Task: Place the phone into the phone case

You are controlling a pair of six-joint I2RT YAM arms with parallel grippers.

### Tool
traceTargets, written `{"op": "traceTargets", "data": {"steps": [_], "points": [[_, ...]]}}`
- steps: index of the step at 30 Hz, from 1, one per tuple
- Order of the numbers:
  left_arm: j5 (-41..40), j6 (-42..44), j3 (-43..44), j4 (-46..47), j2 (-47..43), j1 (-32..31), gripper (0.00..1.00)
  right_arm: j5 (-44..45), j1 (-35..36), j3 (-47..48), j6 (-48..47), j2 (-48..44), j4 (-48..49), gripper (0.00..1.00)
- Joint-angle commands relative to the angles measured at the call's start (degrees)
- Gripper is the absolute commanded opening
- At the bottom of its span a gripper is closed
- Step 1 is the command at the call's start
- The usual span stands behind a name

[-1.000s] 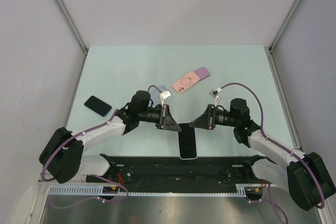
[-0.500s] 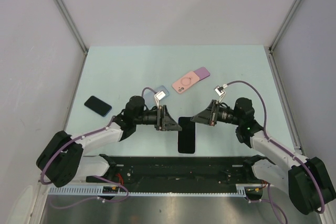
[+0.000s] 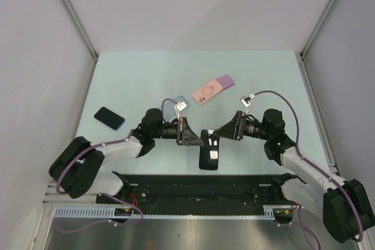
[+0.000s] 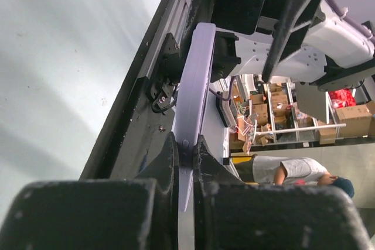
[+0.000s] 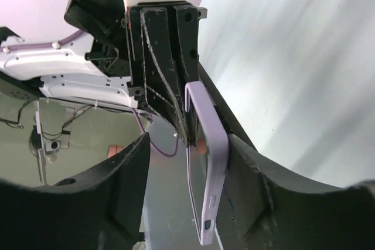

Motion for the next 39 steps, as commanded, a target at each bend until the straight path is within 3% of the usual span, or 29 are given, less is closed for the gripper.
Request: {"op": "traceTargets", "data": {"steps": [1,13,16,17,21,24,25,28,32,34,39], "points": [[-1.00,-3.82,1.05,5.69,0.66,0.27,0.00,-1.70,0.20,2.11,-3.33,-3.51,-4.66,0.60],[-3.37,-5.40,1.32,7.98,2.77,0.54,0.00,-0.47,0.91,-3.16,-2.27,-2.46,-1.77,0.60],[-4.60,-2.70,1.93,4.65,2.95,0.54,0.00,0.32,0.91,-3.17,-2.97,-2.02,-2.11,0.39],[-5.30,-1.28,2.80,0.72,2.69,0.62,0.00,0.76,0.65,-3.16,-3.24,-2.02,-2.64,0.22],[-11.09,6.10,4.83,-10.73,0.40,0.54,0.01,1.82,-0.06,-3.16,-4.64,-1.24,-2.47,0.00],[-13.12,9.53,6.32,-16.18,-1.09,0.54,0.16,2.25,-0.67,-3.16,-5.44,-0.71,-1.24,0.00],[-14.35,11.28,7.46,-19.15,-1.62,0.62,0.32,2.43,-1.02,-2.99,-5.96,-0.53,-1.06,0.00],[-17.85,16.02,10.70,-27.31,-2.15,0.54,0.58,3.57,-2.96,-2.11,-8.15,0.61,-3.68,0.00],[-26.54,22.62,15.81,-39.99,-3.29,0.71,0.69,8.84,-3.84,3.50,-18.41,4.29,-16.16,0.00],[-31.39,25.87,19.22,-47.44,-3.38,1.06,0.75,9.64,-4.36,4.39,-19.59,6.32,-17.75,0.00],[-41.23,31.94,26.79,-58.28,-0.66,3.87,0.76,8.76,-6.91,5.71,-19.68,14.91,-16.80,0.00]]}}
